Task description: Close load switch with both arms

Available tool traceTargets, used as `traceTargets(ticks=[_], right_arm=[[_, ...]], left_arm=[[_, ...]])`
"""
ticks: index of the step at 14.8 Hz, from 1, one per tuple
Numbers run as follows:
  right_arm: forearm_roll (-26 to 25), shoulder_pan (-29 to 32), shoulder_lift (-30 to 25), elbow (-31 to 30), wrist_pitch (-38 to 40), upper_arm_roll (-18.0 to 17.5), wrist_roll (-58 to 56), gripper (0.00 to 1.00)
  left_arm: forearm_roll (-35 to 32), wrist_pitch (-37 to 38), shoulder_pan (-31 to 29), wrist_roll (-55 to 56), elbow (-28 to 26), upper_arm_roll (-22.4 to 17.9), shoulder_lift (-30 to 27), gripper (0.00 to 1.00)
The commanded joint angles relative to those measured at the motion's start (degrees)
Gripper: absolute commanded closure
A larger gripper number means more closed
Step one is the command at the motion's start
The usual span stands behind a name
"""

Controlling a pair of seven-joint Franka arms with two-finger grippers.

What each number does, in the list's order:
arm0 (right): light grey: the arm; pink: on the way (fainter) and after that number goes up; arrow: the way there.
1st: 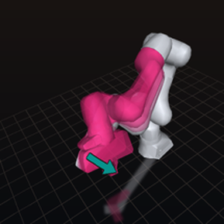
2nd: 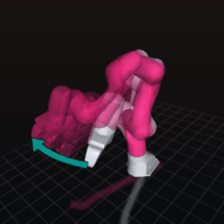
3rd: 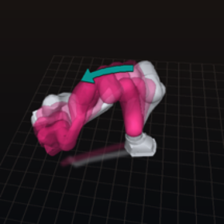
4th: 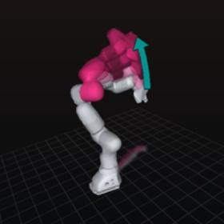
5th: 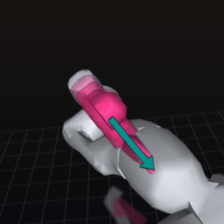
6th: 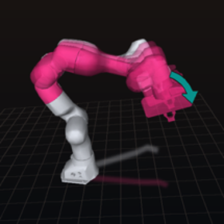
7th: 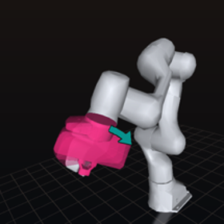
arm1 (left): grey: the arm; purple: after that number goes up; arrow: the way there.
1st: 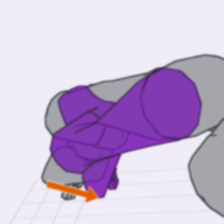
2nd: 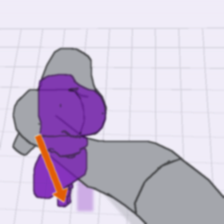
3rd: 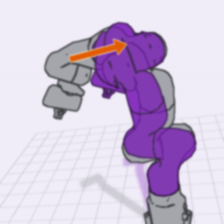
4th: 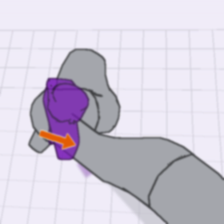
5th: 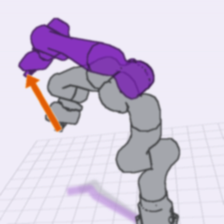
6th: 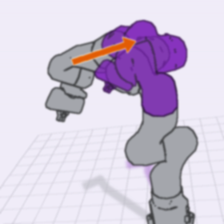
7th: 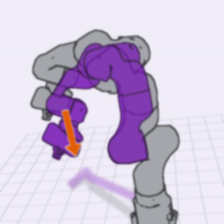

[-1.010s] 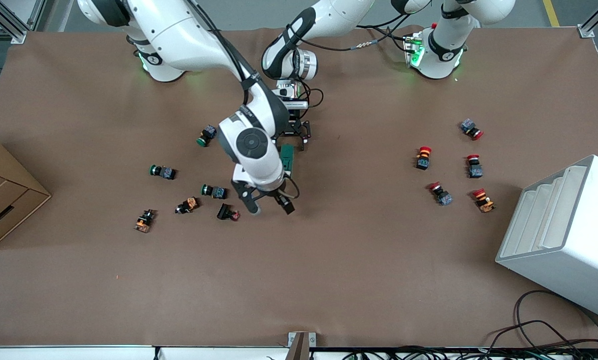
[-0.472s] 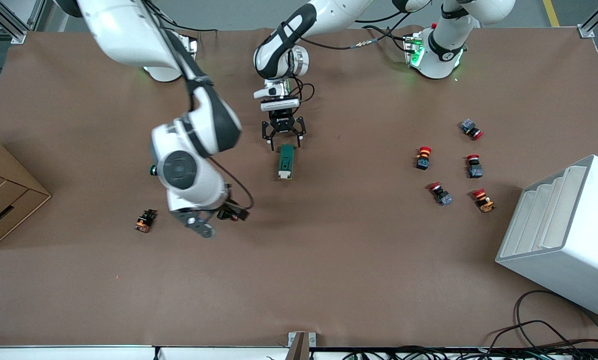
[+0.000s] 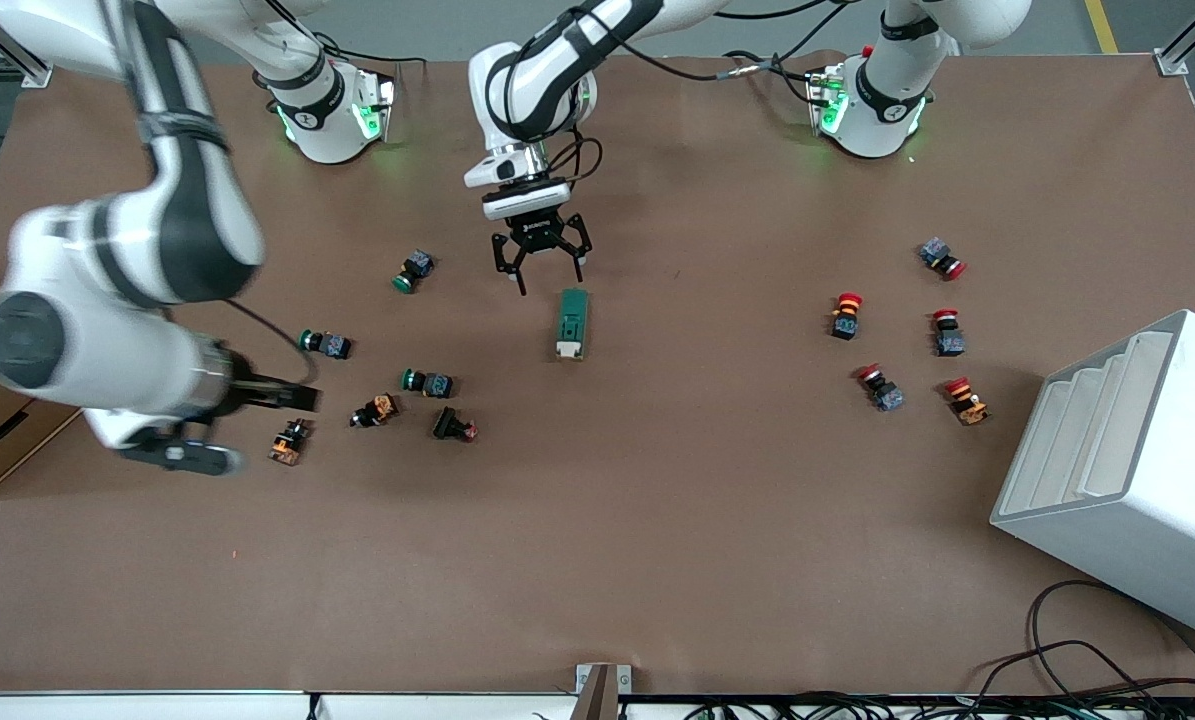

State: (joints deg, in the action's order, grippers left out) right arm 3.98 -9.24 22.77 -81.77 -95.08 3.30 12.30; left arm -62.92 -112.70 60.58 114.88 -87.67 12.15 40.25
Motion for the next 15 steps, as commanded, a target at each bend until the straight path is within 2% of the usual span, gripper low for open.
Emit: traceTargets(ticks=[1,4,8,12,15], right_arm=[[-2.3,5.61,-3.34,-1.82,1.82,-1.37,-11.64,0.0],[-3.62,10.1,-4.13,0.28,4.1,-1.1,-18.43,0.0],[-5.65,11.52,-4.22,5.91,11.48,-1.02,-19.6,0.0],[-6.09,11.79,-4.05,9.42,15.0,-0.84,-19.77,0.0],[-5.74,12.22,-3.7,10.84,15.01,-1.02,-19.42,0.0]], left_arm=[[9.88,-0.67,-3.44,-11.31,1.97,0.16,-5.42,0.01],[21.31,-0.33,-7.83,-23.26,3.38,0.07,-11.75,0.01],[35.82,0.99,-15.47,-39.09,3.91,-0.2,-19.58,0.01],[45.23,8.97,-23.03,-52.44,5.75,-0.2,-25.12,0.0],[50.61,17.49,-29.71,-65.27,9.61,-0.11,-26.19,0.0]])
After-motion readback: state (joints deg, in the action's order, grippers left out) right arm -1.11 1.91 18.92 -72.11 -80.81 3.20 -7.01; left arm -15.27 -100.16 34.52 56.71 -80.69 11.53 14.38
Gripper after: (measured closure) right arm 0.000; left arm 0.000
